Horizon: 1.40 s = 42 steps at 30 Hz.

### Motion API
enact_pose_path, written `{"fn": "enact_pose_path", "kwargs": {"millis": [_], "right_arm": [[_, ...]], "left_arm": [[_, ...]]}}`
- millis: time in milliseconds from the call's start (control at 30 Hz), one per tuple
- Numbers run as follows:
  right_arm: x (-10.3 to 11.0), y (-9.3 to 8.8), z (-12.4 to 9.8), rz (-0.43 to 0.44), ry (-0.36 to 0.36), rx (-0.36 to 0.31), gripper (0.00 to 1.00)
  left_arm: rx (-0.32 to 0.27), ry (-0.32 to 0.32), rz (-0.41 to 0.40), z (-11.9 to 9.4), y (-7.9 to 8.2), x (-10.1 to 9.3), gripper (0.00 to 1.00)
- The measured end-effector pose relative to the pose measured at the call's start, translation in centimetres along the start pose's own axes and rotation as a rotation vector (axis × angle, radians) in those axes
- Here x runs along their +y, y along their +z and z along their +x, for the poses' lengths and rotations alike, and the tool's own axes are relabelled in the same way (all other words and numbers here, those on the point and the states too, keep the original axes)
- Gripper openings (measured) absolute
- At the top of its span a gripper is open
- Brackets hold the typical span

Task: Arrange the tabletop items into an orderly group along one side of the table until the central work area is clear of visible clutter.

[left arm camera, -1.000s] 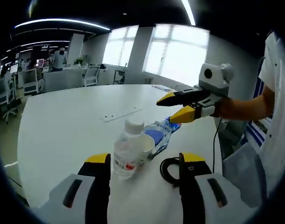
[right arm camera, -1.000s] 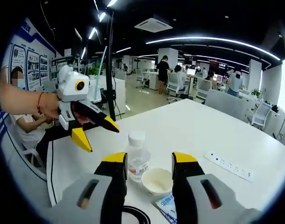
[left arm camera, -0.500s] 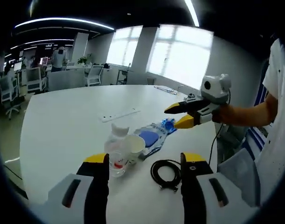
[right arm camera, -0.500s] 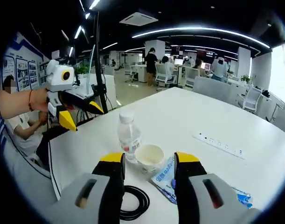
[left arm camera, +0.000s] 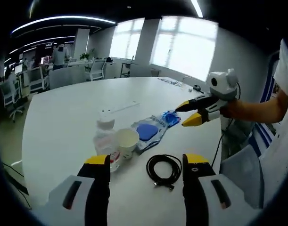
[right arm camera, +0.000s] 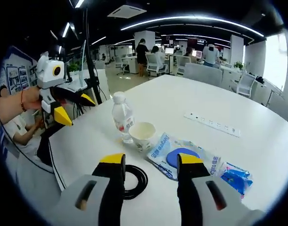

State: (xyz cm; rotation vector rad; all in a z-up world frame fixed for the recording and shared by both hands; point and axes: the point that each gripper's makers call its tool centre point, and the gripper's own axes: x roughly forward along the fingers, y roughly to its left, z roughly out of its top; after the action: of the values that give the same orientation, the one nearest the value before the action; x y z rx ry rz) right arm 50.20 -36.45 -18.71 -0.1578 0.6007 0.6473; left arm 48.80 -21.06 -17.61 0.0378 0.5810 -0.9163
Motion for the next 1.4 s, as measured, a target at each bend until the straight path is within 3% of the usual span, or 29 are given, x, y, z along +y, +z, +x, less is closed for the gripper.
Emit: {"fn": "enact_pose_path", "kwargs": {"millis": [167, 433, 700, 933, 1000, 1400], "right_arm": [[-0.2, -1.9, -0.7, 0.038, -0.003, 0.042, 0.43], [0.0, -4.7, -0.5, 0.114, 0.001, 0.101, 0.43], [0.8, -7.3, 1.3, 0.147, 0.024, 0.176, 0.41], [1.5, -8.8, 3.4, 0.17, 0.047, 0.216, 0.41], [1.9, -9.9, 4.0, 0.199, 0.051, 0.263, 0.41], [1.5, -11.9, 7.0, 0.21, 0.047, 0.337, 0.39]], "left_arm": [[0.02, 0.002, 0.0, 1.1, -0.6, -1.1, 0.62], [0.095, 0.04, -0.013, 3.1, -3.0, -1.9, 0.58], [0.151, 0.078, -0.076, 5.5, -5.3, -1.6, 0.55], [0.227, 0.099, -0.073, 7.5, -7.3, -1.0, 0.5], [0.229, 0.101, -0.076, 8.0, -7.4, -0.8, 0.49], [0.353, 0.124, -0.053, 11.2, -9.9, 0.0, 0.46]]}}
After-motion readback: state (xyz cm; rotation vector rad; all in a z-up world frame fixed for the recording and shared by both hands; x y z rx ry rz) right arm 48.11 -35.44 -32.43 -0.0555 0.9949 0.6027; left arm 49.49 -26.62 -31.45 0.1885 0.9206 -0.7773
